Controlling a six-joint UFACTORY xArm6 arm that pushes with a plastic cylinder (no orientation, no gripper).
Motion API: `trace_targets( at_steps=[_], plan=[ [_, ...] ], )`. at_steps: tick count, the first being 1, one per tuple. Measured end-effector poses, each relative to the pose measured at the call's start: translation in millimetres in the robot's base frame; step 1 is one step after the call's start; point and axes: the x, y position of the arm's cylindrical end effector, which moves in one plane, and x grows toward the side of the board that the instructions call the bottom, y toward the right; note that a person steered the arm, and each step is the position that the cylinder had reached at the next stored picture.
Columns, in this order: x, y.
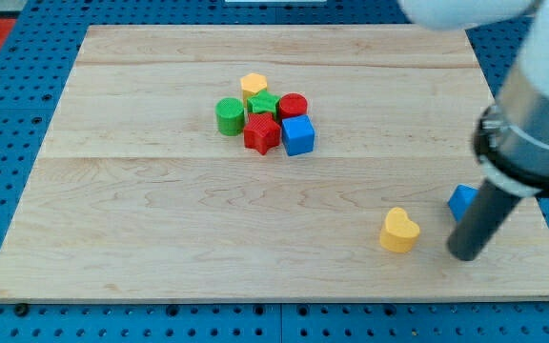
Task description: Push the blue triangle towards right center of the board
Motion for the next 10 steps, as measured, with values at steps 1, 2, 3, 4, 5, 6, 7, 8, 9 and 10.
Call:
trace_targets(
  at_steps=[1,2,3,4,5,6,7,8,9,10],
  plan=[
    [-8,24],
    [-20,9],
    [-47,6],
    [-60,1],
    [-75,-18],
    [-91,-22],
    [-96,-23],
    [-94,-17],
    [-88,0],
    [-100,-6]
  ],
)
